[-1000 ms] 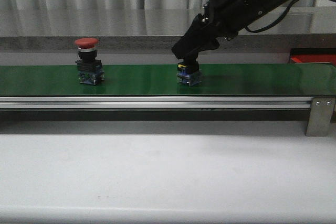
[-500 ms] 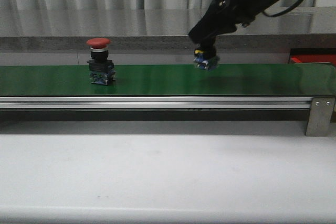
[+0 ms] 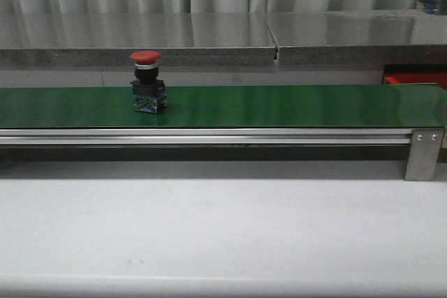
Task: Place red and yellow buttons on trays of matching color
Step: 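Carry the yellow button to the yellow tray and open the right gripper, then move the right gripper back over the red button on the belt, then lower the right gripper and grasp the red button, then carry the red button to the red tray and lower it, then open the right gripper to release the red button in the tray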
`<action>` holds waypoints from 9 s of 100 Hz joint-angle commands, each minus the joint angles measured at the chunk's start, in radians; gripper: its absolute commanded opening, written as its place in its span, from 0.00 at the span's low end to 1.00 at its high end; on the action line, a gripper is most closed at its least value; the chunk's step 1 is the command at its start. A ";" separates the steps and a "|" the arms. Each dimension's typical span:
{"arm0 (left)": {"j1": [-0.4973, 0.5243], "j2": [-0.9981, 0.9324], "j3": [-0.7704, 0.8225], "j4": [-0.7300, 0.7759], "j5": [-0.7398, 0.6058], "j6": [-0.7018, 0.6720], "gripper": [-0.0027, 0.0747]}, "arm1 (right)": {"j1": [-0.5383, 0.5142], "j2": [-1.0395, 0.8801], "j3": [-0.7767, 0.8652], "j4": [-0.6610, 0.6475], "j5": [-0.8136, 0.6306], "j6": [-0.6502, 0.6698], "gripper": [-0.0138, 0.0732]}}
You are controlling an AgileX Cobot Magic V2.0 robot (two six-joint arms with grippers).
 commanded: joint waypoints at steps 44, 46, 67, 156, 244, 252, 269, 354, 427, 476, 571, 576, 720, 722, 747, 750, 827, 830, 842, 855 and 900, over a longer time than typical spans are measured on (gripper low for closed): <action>-0.008 0.002 -0.025 -0.017 -0.072 0.001 0.01 | -0.222 -0.168 0.421 0.158 -0.271 -0.081 0.37; -0.008 0.002 -0.025 -0.017 -0.072 0.001 0.01 | -0.222 -0.168 0.438 0.174 -0.282 -0.099 0.37; -0.008 0.002 -0.025 -0.017 -0.072 0.001 0.01 | -0.222 -0.168 0.574 0.413 -0.378 -0.337 0.37; -0.008 0.002 -0.025 -0.017 -0.072 0.001 0.01 | -0.223 0.009 0.641 0.651 -0.445 -0.622 0.37; -0.008 0.002 -0.025 -0.017 -0.072 0.001 0.01 | -0.223 -0.025 0.642 0.676 -0.498 -0.552 0.81; -0.008 0.002 -0.025 -0.017 -0.072 0.001 0.01 | -0.223 -0.067 0.642 0.676 -0.495 -0.552 0.81; -0.008 0.002 -0.025 -0.017 -0.072 0.001 0.01 | -0.223 -0.172 0.642 0.676 -0.465 -0.552 0.81; -0.008 0.002 -0.025 -0.017 -0.072 0.001 0.01 | 0.187 -0.157 0.444 0.526 -0.306 -0.554 0.78; -0.008 0.002 -0.025 -0.017 -0.072 0.001 0.01 | 0.400 0.169 0.212 0.505 -0.298 -0.561 0.78; -0.008 0.002 -0.025 -0.017 -0.072 0.001 0.01 | 0.434 0.252 0.125 0.506 -0.315 -0.560 0.74; -0.008 0.002 -0.025 -0.017 -0.072 0.001 0.01 | 0.060 0.142 -0.072 0.575 -0.468 -0.525 0.31; -0.008 0.002 -0.025 -0.017 -0.072 0.001 0.01 | 0.022 0.152 -0.080 0.588 -0.478 -0.525 0.31; -0.008 0.002 -0.025 -0.017 -0.072 0.001 0.01 | -0.326 0.595 -0.229 0.741 -0.422 -0.528 0.31; -0.008 0.002 -0.025 -0.017 -0.072 0.001 0.01 | -0.326 0.599 -0.229 0.741 -0.422 -0.528 0.31; -0.008 0.002 -0.025 -0.017 -0.072 0.001 0.01 | -0.326 0.616 -0.229 0.741 -0.414 -0.528 0.31; -0.008 0.002 -0.025 -0.017 -0.072 0.001 0.01 | -0.326 0.616 -0.229 0.741 -0.414 -0.528 0.31; -0.008 0.002 -0.025 -0.017 -0.072 0.001 0.01 | -0.326 0.616 -0.229 0.741 -0.405 -0.527 0.78; -0.008 0.002 -0.025 -0.017 -0.072 0.001 0.01 | -0.326 0.616 -0.229 0.741 -0.405 -0.527 0.80; -0.008 0.002 -0.025 -0.017 -0.072 0.001 0.01 | -0.326 0.616 -0.229 0.741 -0.405 -0.527 0.82; -0.008 0.002 -0.025 -0.017 -0.072 0.001 0.01 | -0.326 0.610 -0.229 0.741 -0.405 -0.527 0.82; -0.008 0.002 -0.025 -0.017 -0.072 0.001 0.01 | -0.327 0.549 -0.247 0.748 -0.402 -0.525 0.82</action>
